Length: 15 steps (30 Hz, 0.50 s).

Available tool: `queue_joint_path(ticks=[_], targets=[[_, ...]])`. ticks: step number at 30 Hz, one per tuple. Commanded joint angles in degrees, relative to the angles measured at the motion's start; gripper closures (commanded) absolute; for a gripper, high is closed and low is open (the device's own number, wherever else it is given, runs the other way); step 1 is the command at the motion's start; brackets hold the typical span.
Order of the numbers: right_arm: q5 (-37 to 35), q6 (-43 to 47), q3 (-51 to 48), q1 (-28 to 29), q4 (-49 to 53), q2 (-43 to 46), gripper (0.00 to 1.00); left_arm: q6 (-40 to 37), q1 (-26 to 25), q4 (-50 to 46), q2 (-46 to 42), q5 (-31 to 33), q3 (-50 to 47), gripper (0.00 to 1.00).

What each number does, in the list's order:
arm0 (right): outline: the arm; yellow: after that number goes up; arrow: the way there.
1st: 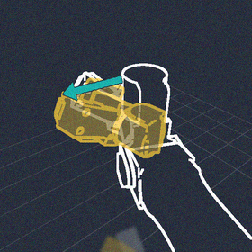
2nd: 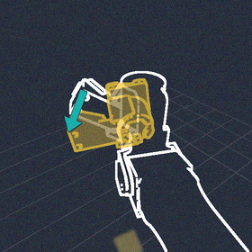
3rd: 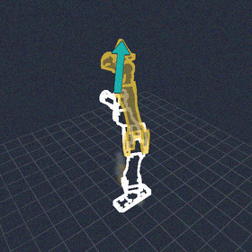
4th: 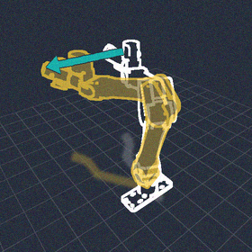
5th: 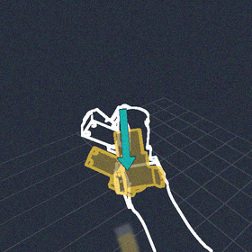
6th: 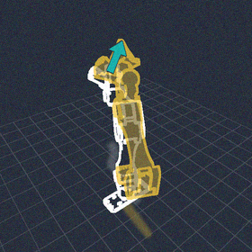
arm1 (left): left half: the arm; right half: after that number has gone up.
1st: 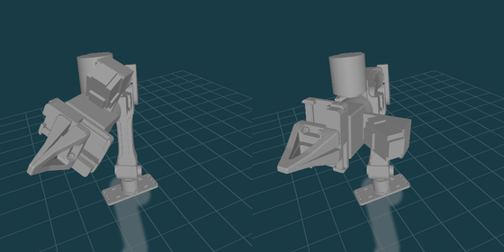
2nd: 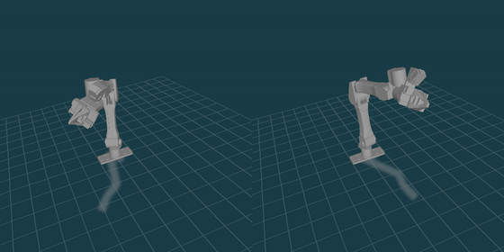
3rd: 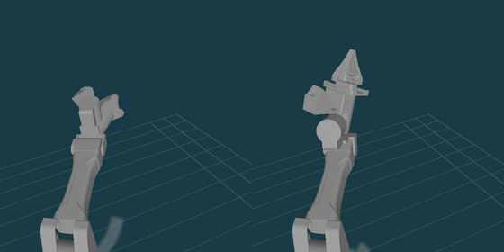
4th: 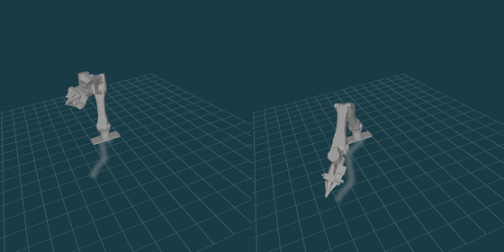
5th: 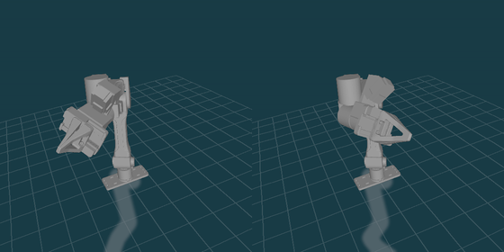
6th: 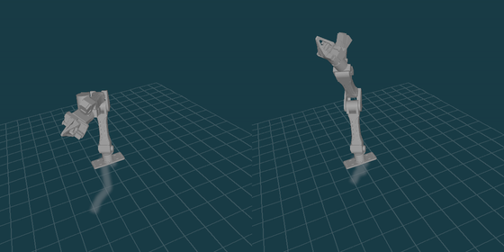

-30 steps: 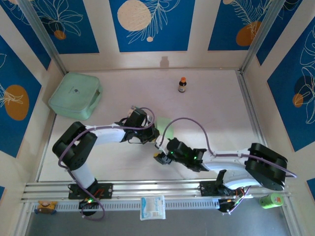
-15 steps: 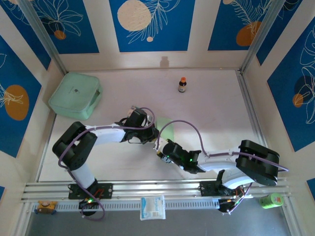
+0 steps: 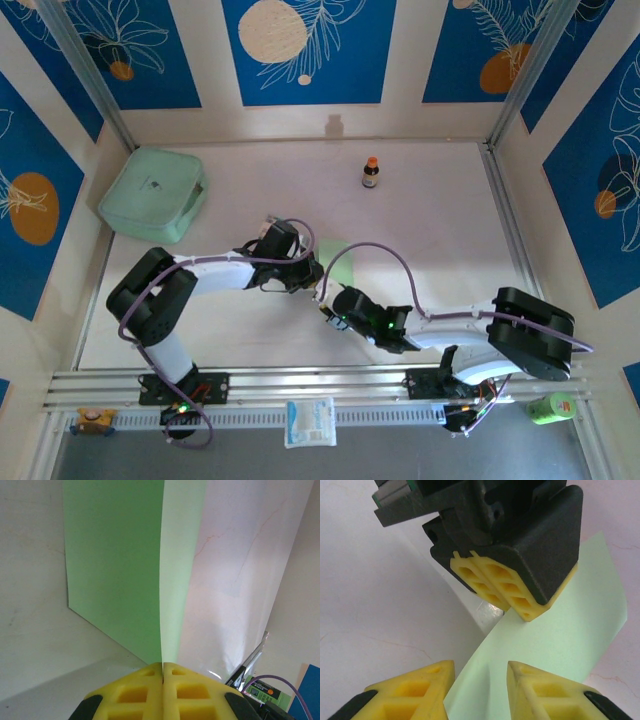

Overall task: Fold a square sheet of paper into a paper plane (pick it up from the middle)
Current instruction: Third fold the triangle at the center of the table.

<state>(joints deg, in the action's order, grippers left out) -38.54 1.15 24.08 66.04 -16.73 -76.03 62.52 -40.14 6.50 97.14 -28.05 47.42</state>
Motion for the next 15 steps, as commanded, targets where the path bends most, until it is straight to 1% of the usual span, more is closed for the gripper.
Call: queue_joint_path(ticks=[1,6,8,12,15], targets=[[1.0,-1.5,-1.1,0.1,-0.7,1.3,0.69,-1.1,0.3,-0.9,-0.5,-0.6,0.6,0.99],[1.6,-1.5,-0.9,-0.3,-0.2,1.2,0.75,-1.2,0.3,-1.3,-0.6,-0.5,0.7,0.99],[1.5,-1.5,-1.0,-0.1,-0.6,1.5,0.76,-1.3,0.3,-1.4,-0.6,-0.5,0.7,0.99],[2.6,-1.7,-1.1,-0.6,-0.4,2.1,0.86,-1.5,0.3,-2.1,-0.5,-0.3,0.8,0.97],[3.2,-2.0,-0.9,-0.9,0.4,2.2,0.92,-1.7,0.3,-2.5,-0.6,0.0,0.9,0.95]])
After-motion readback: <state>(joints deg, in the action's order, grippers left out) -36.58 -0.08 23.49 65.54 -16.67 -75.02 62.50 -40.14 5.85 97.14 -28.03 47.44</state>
